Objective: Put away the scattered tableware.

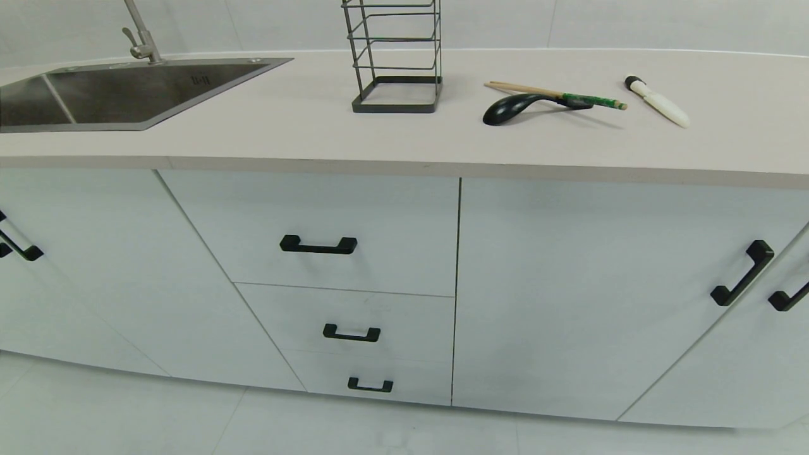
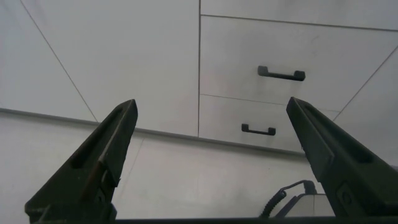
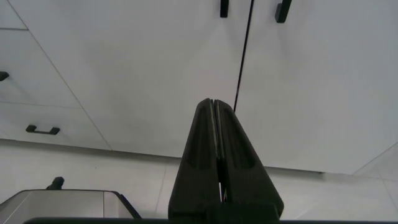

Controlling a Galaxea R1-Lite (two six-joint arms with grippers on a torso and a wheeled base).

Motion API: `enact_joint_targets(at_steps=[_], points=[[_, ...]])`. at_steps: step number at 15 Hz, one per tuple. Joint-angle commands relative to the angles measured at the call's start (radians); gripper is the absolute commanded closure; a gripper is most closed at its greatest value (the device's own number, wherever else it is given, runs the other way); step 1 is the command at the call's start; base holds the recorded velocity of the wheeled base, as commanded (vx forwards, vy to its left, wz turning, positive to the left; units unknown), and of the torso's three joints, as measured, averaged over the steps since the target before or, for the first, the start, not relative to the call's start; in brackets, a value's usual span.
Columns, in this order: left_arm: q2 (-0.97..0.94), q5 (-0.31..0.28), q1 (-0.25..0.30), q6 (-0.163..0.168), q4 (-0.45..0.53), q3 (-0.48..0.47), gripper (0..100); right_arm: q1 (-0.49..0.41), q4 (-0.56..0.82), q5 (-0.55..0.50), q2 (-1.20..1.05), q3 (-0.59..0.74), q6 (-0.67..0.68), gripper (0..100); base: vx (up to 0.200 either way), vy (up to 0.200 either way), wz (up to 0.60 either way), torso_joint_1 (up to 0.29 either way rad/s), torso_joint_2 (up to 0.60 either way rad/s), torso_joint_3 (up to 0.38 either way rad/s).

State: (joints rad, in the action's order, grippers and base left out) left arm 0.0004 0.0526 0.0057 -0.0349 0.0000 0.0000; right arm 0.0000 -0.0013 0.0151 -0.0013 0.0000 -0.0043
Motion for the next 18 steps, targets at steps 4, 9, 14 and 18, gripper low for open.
enact_joint_targets(at_steps=[4, 9, 14, 18], points=[[0.000, -0.002, 0.000, 0.015, 0.000, 0.000, 0, 0.000, 0.000, 0.000, 0.001, 0.000, 0.000, 100, 0.000, 0.000, 0.00, 0.000, 0.00, 0.000], [0.131, -0.152, 0.017, 0.244, -0.041, -0.227, 0, 0.000, 0.000, 0.000, 0.001, 0.000, 0.000, 100, 0.000, 0.000, 0.00, 0.000, 0.00, 0.000], [0.518, -0.277, 0.005, 0.650, -0.043, -0.459, 0, 0.000, 0.000, 0.000, 0.001, 0.000, 0.000, 100, 0.000, 0.000, 0.00, 0.000, 0.00, 0.000], [0.675, -0.372, -0.003, 0.826, -0.038, -0.471, 0, 0.000, 0.000, 0.000, 0.001, 0.000, 0.000, 100, 0.000, 0.000, 0.00, 0.000, 0.00, 0.000]])
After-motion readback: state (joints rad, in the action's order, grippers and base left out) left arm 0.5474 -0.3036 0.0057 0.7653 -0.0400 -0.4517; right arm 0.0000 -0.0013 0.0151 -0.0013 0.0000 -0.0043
